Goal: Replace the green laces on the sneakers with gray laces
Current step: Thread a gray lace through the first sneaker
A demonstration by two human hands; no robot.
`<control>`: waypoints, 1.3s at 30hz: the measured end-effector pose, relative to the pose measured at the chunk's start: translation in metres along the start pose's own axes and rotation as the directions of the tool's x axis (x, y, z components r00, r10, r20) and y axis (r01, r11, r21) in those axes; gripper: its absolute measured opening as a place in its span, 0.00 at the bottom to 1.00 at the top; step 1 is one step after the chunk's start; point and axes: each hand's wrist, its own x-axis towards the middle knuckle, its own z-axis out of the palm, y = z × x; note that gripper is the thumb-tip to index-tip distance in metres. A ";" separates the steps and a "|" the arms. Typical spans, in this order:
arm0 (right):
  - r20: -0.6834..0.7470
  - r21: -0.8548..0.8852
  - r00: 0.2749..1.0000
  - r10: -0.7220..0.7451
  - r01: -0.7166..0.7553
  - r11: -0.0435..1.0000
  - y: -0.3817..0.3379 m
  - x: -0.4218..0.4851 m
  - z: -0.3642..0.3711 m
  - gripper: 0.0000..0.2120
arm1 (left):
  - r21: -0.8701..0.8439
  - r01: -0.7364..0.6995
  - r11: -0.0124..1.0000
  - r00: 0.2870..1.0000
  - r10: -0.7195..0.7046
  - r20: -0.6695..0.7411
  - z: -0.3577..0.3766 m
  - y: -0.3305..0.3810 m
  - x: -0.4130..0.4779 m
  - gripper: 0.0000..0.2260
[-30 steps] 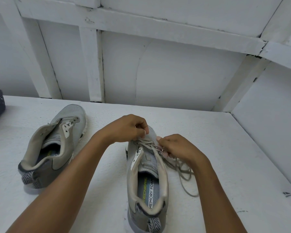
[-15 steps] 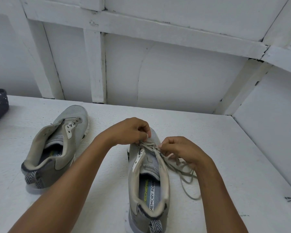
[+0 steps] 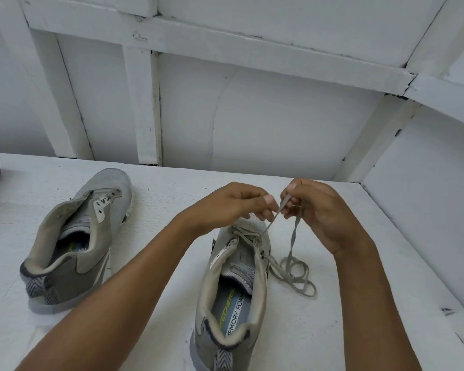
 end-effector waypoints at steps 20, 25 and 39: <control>-0.170 0.086 0.985 -0.040 0.056 0.995 -0.003 -0.004 -0.014 0.16 | 0.135 0.185 0.973 0.935 -0.131 -0.330 -0.007 -0.021 0.021 0.14; -0.209 0.135 0.978 -0.014 0.043 0.990 -0.003 -0.004 -0.012 0.17 | 0.465 0.422 0.779 0.848 -0.156 -0.507 -0.016 -0.035 0.025 0.12; -0.071 -0.051 0.995 0.065 -0.068 0.996 -0.005 -0.013 -0.006 0.15 | -0.045 -0.166 0.985 0.986 0.165 -0.014 0.007 0.013 0.013 0.05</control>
